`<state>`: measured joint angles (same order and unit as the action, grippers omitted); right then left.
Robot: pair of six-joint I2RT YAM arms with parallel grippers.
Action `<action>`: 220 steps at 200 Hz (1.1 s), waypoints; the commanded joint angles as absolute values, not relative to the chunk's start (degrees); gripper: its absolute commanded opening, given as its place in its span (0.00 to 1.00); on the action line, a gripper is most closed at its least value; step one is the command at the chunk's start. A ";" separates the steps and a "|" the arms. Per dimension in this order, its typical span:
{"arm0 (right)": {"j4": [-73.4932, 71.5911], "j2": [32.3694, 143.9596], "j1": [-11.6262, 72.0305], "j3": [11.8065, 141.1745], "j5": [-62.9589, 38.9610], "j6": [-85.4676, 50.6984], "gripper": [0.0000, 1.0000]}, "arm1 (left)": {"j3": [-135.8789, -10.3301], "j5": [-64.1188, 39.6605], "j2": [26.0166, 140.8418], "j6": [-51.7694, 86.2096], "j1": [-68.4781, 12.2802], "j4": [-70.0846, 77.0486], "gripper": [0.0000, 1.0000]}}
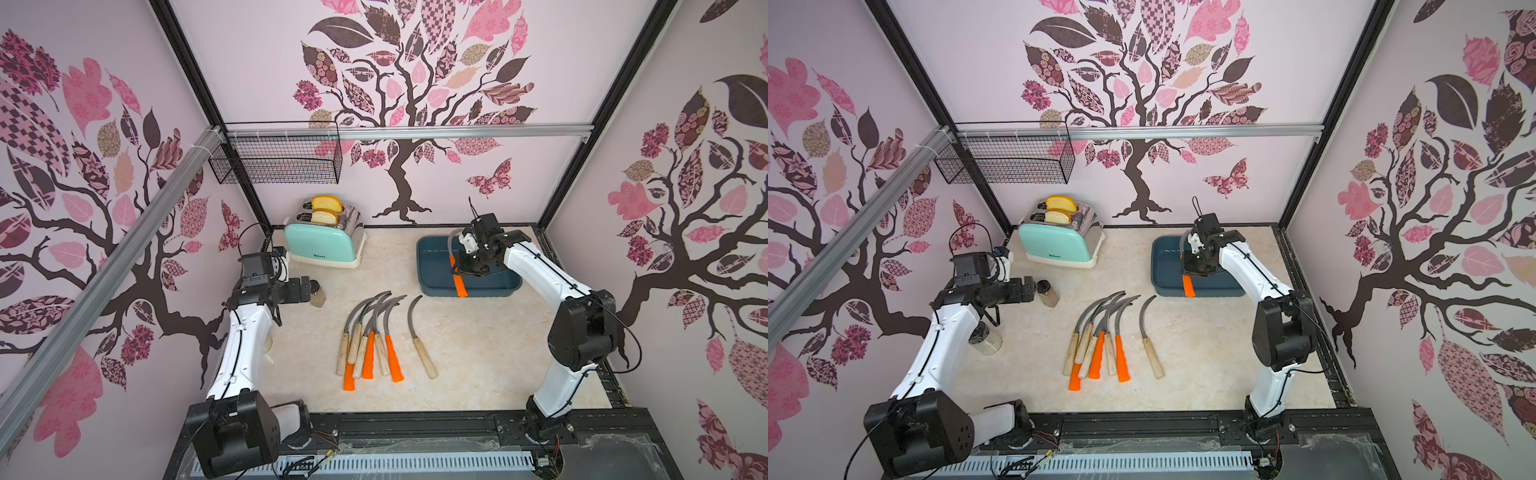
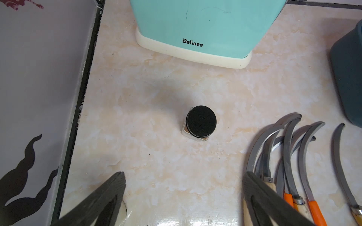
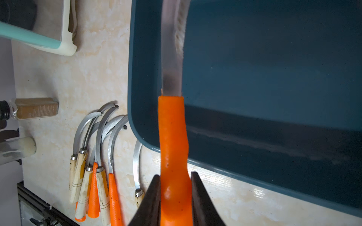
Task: Put small sickles into storage boxes
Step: Place the sickle in the storage box.
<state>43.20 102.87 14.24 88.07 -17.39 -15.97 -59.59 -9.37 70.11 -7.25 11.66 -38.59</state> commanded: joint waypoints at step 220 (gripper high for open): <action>19.29 98.46 3.43 72.73 -26.81 -51.16 0.06 | -66.01 -15.64 71.99 -4.79 11.96 -38.63 0.98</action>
<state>22.13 99.04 4.16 73.76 -26.98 -46.63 -64.84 -14.11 71.94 -5.58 11.66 -38.63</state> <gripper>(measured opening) 0.258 0.978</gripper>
